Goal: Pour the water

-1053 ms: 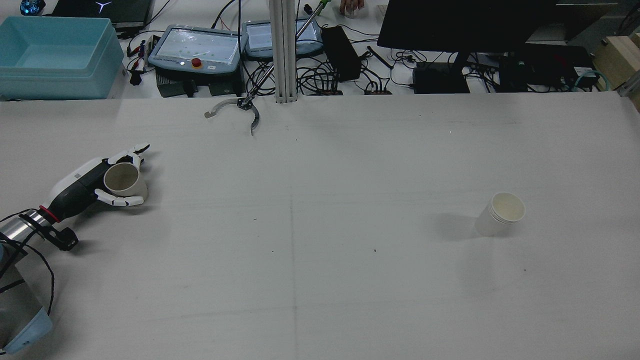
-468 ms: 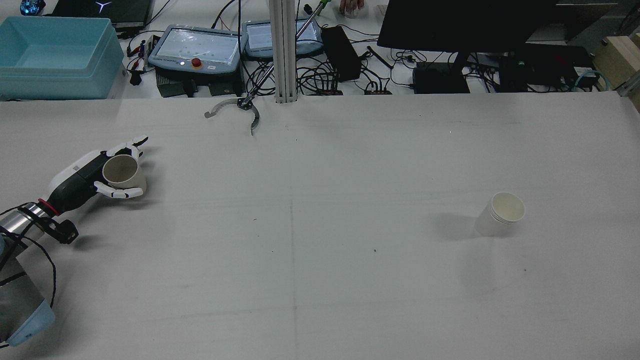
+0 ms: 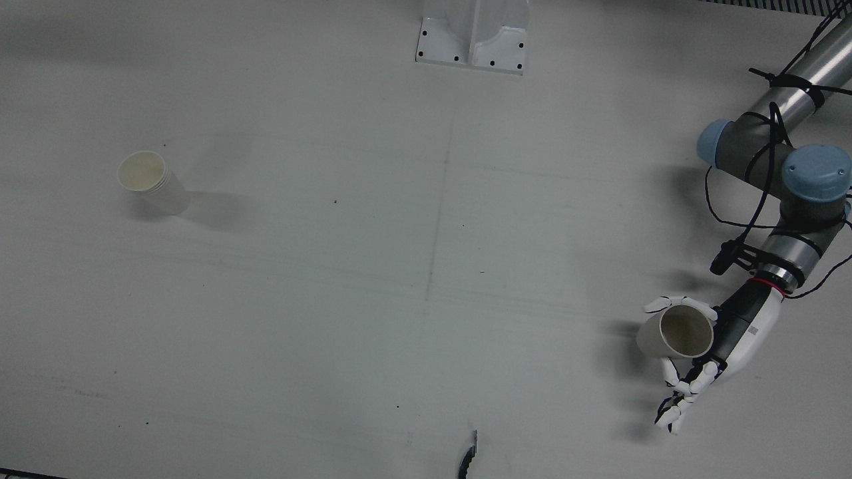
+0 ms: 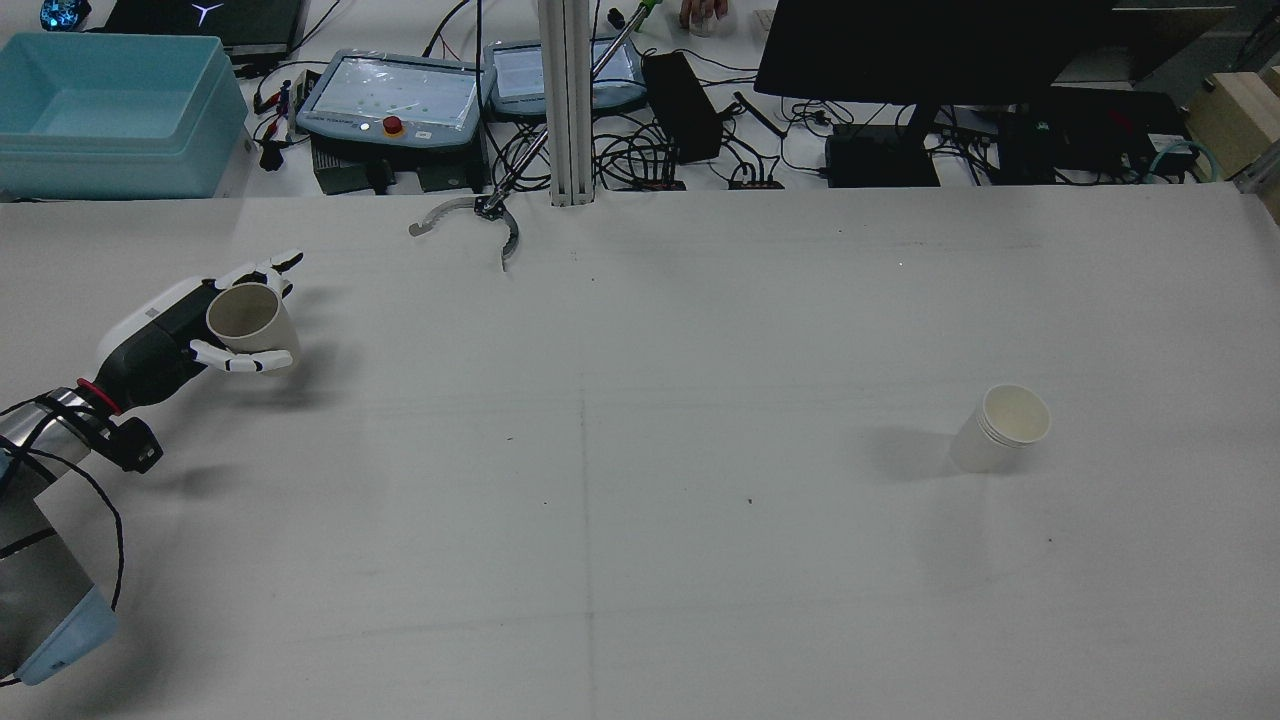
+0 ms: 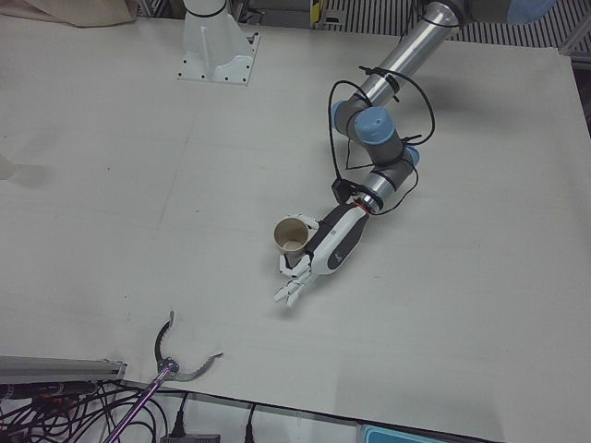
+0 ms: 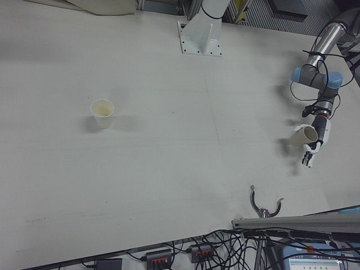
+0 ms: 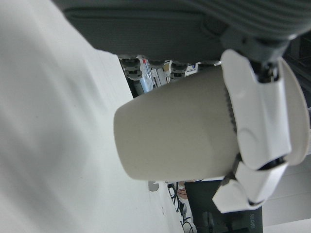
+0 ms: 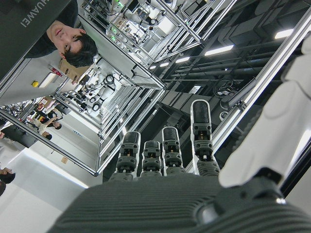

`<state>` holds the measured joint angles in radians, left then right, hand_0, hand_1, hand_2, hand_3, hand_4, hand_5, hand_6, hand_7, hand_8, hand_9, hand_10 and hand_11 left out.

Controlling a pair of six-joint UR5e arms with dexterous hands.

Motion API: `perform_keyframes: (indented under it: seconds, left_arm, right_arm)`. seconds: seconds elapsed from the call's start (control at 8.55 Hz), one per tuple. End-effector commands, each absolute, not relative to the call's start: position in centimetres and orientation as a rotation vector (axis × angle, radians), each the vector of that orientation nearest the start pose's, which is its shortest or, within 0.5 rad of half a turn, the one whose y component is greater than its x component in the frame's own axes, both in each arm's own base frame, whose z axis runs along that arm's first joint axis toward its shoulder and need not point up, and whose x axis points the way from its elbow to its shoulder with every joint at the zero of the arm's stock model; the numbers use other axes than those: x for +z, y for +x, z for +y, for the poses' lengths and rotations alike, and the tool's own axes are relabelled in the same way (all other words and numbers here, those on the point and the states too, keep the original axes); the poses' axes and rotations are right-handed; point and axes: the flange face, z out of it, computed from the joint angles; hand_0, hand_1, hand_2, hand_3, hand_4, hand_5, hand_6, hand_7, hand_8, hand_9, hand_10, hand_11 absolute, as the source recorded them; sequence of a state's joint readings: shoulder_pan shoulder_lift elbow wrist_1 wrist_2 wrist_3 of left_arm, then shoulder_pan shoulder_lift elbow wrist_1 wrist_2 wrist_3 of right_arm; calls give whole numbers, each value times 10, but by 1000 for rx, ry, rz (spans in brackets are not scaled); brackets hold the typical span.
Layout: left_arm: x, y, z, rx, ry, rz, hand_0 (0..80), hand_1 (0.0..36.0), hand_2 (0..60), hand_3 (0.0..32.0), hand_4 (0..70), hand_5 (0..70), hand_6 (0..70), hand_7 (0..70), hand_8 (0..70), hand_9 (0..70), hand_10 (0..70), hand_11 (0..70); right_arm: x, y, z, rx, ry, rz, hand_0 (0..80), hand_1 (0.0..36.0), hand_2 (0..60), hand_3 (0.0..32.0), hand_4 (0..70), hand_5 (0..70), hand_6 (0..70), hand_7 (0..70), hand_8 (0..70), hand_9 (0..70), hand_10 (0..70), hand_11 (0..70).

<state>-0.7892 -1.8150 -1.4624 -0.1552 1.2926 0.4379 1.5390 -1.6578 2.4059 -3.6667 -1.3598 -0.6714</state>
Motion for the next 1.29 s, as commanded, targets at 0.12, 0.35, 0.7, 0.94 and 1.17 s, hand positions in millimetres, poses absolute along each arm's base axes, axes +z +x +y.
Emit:
perform_keyframes:
  seconds: [0.12,0.35,0.7,0.94,1.17]
  left_arm:
    - [515,266,-560,-1479,-157,2253,470,230,491,0,110,700,22,113,0,8,42,79]
    - [504,249,-562,-1478,-141,2254,480,211,402,0,135,700,23,115,0,9,42,77]
    - [510,241,-563,-1483,-135,2236,472,230,467,0,106,700,23,115,0,9,42,78]
    - [515,246,-562,-1485,-129,2219,470,228,464,0,99,700,24,115,0,9,42,79]
    - [514,246,-561,-1488,-129,2211,468,229,472,0,95,700,24,115,0,9,42,78]
  right_arm:
    - [441,120,-410,-2228,-999,2473,473,89,0,0,118,118,60,65,2,7,73,119]
    - [489,84,-440,-2271,-920,2544,475,86,0,0,54,0,2,0,1,0,37,67]
    - [505,67,-397,-2323,-718,2642,460,59,0,0,16,0,0,0,16,0,28,51]
    - [524,64,-373,-2434,-823,2704,458,65,0,0,5,0,0,0,14,0,12,29]
    - [556,60,-404,-2441,-963,2610,428,49,0,0,0,0,0,0,23,0,18,36]
